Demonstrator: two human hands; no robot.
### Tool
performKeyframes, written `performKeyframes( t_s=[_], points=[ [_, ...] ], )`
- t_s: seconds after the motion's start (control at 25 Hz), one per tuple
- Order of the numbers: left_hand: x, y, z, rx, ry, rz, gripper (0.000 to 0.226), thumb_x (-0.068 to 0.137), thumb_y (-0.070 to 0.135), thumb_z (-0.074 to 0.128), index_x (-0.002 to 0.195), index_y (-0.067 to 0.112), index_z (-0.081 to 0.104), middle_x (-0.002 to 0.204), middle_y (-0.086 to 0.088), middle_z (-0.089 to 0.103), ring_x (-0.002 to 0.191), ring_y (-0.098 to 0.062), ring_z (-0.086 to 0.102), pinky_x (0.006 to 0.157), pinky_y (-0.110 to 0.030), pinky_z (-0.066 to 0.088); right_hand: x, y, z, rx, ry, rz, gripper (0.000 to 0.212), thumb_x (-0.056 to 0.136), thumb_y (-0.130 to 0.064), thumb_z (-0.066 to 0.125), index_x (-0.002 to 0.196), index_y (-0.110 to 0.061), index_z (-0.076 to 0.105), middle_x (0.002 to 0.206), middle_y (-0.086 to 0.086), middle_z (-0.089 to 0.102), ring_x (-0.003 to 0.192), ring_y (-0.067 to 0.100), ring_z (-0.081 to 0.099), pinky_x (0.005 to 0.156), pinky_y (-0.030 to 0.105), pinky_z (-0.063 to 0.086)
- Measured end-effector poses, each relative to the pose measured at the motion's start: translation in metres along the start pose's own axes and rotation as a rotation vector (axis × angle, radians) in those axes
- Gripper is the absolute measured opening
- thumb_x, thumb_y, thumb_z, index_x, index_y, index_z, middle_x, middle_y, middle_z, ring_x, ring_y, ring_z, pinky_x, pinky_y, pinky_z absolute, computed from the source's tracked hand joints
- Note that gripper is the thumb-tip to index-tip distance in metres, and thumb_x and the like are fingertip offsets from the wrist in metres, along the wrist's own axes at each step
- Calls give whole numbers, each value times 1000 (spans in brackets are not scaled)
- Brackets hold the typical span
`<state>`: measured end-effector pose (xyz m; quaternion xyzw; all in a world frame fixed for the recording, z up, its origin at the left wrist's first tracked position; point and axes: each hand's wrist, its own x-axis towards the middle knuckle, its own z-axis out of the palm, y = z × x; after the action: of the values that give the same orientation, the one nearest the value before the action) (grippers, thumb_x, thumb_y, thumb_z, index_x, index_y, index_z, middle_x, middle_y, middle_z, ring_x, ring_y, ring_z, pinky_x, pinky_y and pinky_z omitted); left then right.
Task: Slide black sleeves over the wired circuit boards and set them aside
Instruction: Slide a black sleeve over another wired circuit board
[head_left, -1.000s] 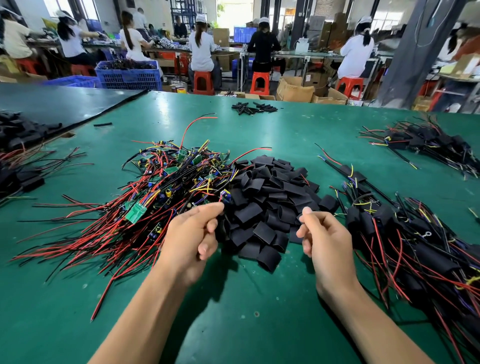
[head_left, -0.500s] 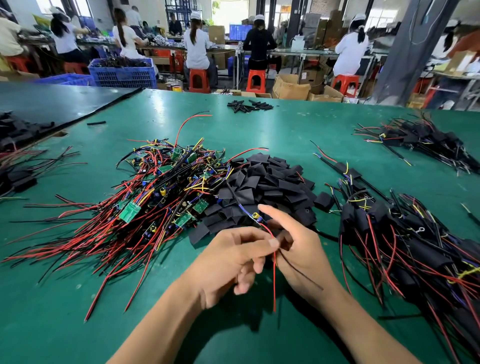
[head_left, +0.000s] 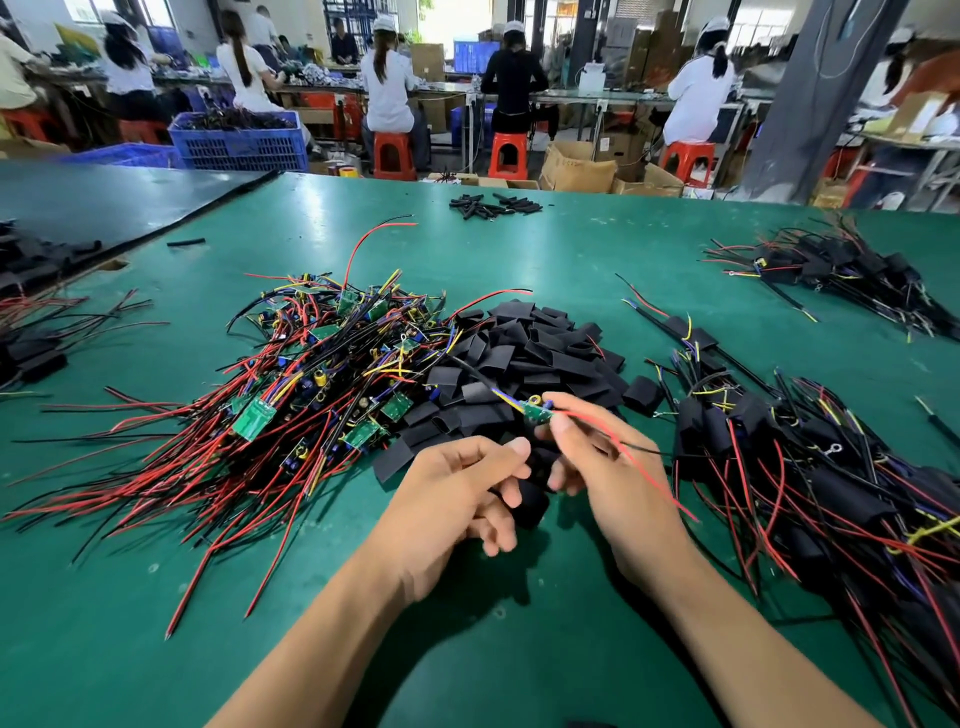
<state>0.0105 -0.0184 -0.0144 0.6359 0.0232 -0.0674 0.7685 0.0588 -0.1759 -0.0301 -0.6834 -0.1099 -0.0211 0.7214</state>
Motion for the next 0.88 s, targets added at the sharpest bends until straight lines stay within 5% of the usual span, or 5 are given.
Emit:
performKeyframes(
  t_s=[0.16, 0.28, 0.44, 0.68, 0.88],
  points=[
    [0, -7, 0, 250, 58, 97, 19, 79, 36, 80, 77, 21, 70, 64, 2, 64, 39, -16, 48, 40, -20, 37, 4, -6, -2, 179, 85, 99, 20, 98, -19, 60, 96, -31, 76, 91, 5, 76, 51, 13, 53, 52, 22, 40],
    [3, -7, 5, 79, 112, 109, 17, 88, 30, 72, 92, 14, 68, 76, -10, 68, 47, -23, 58, 44, -25, 45, 5, -11, -2, 426, -24, 206, 18, 86, -24, 62, 91, -28, 78, 84, 6, 71, 53, 14, 52, 55, 24, 39],
    [2, -2, 4, -16, 86, 139, 43, 83, 49, 71, 107, 15, 68, 87, -11, 72, 55, -26, 63, 50, -26, 49, 4, -12, -6, 636, -229, 309, 22, 82, -23, 55, 93, -16, 73, 80, 5, 57, 63, 17, 52, 62, 30, 38],
    [1, -1, 5, -15, 56, 203, 21, 90, 38, 69, 81, 19, 68, 71, -8, 64, 40, -21, 50, 42, -23, 36, 1, -6, 0, 375, -318, 272, 13, 86, -31, 63, 93, -25, 73, 76, 5, 59, 64, 13, 51, 62, 30, 37],
    [2, -5, 6, -32, 131, 270, 10, 97, 10, 60, 89, 13, 66, 74, -12, 68, 46, -26, 59, 44, -27, 44, 4, -5, -1, 307, -318, 282, 20, 84, -26, 70, 103, -20, 73, 77, 4, 63, 59, 13, 52, 54, 23, 38]
  ],
)
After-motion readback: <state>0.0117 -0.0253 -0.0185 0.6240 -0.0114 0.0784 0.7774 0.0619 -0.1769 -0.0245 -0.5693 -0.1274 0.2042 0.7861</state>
